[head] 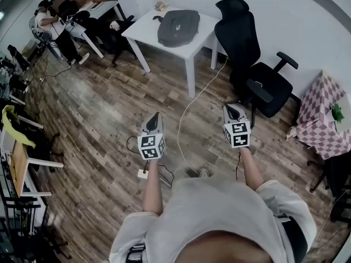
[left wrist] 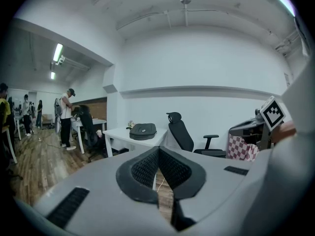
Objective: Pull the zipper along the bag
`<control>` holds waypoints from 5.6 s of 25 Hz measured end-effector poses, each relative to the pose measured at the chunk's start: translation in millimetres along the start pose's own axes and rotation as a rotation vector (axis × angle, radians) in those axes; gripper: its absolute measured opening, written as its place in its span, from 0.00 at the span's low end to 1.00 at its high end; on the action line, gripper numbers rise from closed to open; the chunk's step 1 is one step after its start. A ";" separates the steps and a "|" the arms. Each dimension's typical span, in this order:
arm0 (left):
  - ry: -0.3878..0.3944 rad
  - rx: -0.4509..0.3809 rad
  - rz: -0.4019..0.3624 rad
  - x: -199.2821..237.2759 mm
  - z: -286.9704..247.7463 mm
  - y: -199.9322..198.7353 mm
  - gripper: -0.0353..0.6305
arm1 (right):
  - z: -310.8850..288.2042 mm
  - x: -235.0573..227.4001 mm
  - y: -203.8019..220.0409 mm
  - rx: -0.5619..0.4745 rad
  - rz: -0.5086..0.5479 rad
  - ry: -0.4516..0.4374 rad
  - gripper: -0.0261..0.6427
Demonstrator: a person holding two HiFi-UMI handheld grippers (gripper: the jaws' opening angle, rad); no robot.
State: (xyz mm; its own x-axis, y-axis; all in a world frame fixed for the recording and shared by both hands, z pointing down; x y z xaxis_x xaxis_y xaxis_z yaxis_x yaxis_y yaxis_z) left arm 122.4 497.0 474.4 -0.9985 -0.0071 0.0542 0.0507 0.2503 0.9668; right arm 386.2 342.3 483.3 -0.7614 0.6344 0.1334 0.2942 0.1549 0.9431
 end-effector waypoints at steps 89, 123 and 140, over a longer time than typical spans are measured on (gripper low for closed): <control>0.380 0.382 -0.378 305.0 -620.2 -84.1 0.09 | -670.5 -105.6 -108.0 0.204 -0.056 0.014 0.06; 0.868 0.637 -0.805 297.2 -658.8 5.9 0.21 | -806.7 -98.1 -22.5 0.479 0.278 -0.159 0.33; 0.897 0.668 -0.761 294.7 -659.3 13.5 0.12 | -800.0 -88.0 -21.0 0.560 0.643 -0.186 0.07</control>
State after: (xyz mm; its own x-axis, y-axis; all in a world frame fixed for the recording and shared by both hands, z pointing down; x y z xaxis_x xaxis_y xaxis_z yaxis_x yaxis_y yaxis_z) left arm -157.7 -140.0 667.9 -0.4037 -0.9138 -0.0448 -0.7800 0.3182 0.5389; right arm -15.0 -322.7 695.5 -0.2577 0.8323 0.4908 0.9124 0.0424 0.4071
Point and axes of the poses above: the fingertips, and each gripper's own axes: z backward along the fingers, x to its left, y out of its underside, the point moved 3 cm from there along z, backward along the fingers, and after that the axes turned 10 degrees about y, right-handed, at the moved point
